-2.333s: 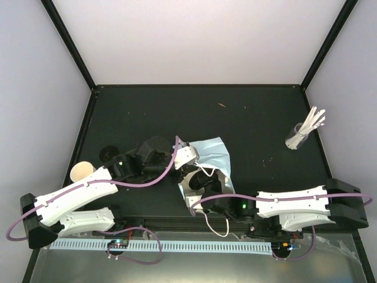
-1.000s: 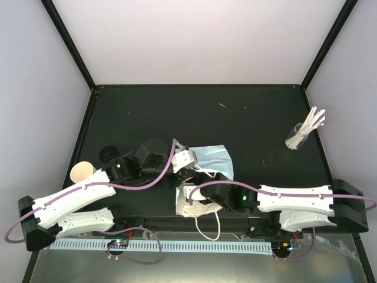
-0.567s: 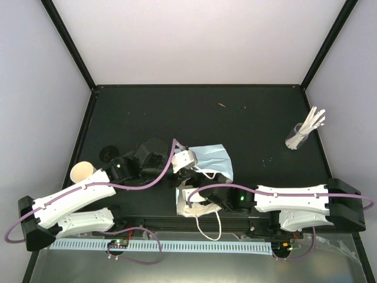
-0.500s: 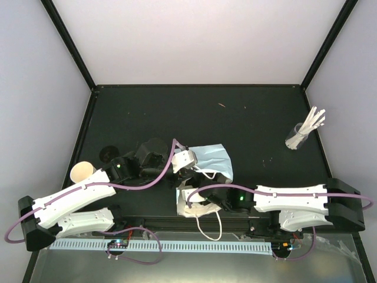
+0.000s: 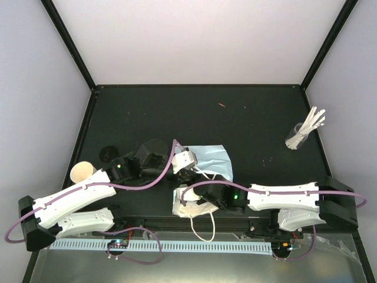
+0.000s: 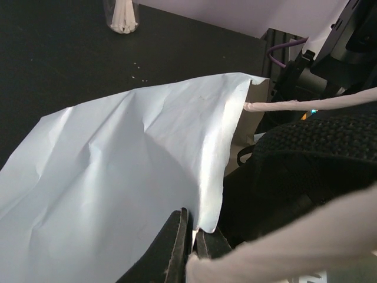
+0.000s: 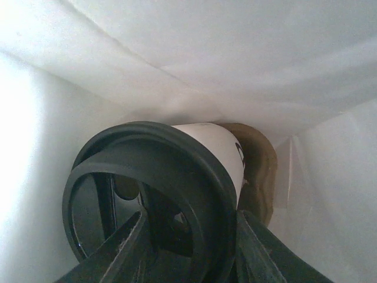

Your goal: Pack the takeout coffee

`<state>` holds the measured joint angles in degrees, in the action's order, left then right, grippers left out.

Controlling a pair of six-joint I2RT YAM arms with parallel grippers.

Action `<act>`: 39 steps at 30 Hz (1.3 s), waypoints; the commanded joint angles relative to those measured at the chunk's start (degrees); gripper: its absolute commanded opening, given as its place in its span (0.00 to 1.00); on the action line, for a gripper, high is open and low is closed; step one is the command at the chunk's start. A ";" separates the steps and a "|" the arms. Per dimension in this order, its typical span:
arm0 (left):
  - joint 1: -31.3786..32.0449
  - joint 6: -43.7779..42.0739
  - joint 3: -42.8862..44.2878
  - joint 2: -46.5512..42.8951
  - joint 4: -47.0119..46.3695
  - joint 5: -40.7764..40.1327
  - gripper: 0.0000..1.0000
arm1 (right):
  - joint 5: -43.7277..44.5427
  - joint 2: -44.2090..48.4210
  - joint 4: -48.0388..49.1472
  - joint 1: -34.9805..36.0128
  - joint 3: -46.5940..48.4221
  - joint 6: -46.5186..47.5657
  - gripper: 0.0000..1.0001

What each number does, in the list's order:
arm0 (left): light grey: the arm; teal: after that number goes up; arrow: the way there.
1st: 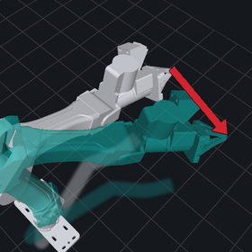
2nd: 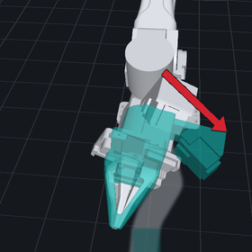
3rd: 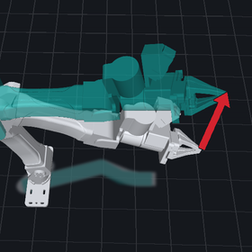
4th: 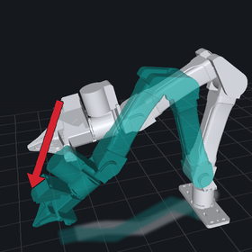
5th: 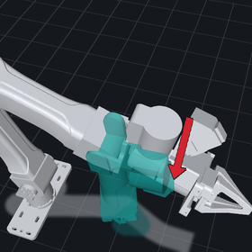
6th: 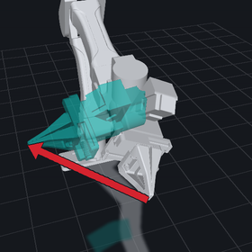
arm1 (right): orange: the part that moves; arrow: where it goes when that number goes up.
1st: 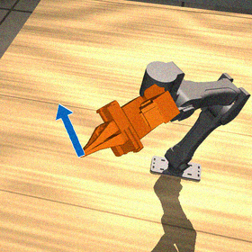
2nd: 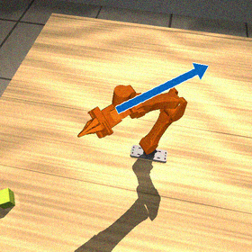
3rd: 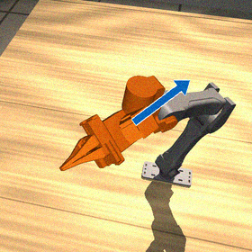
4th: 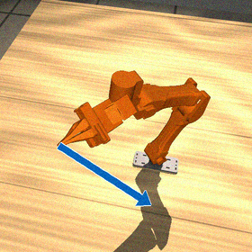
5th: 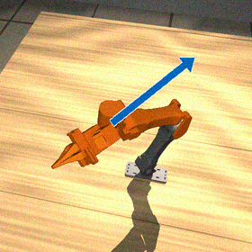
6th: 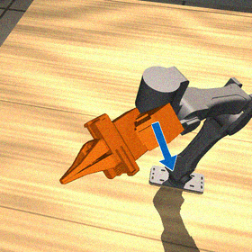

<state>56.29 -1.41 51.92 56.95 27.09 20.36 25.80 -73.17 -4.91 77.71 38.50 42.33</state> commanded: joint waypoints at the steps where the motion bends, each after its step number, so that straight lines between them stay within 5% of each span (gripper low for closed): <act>1: 0.29 0.71 0.13 -0.43 -1.86 2.57 0.04 | -1.70 0.12 -2.36 -0.87 3.69 -4.76 0.32; 10: 0.31 0.62 0.71 -0.36 -1.95 2.39 0.05 | -1.36 1.43 -8.68 -1.77 5.85 -10.97 0.14; 21: 0.31 0.27 0.81 -0.03 -1.72 1.65 0.05 | 3.37 0.87 -22.22 -1.77 11.74 -19.41 0.14; 39: 0.31 3.65 2.05 1.20 -2.79 3.21 0.06 | 7.86 -2.68 -25.06 -1.80 14.12 -28.23 0.13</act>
<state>56.05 -0.21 52.95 58.24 24.03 19.29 30.41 -75.55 -30.26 76.77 50.94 18.94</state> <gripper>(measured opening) 0.058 0.364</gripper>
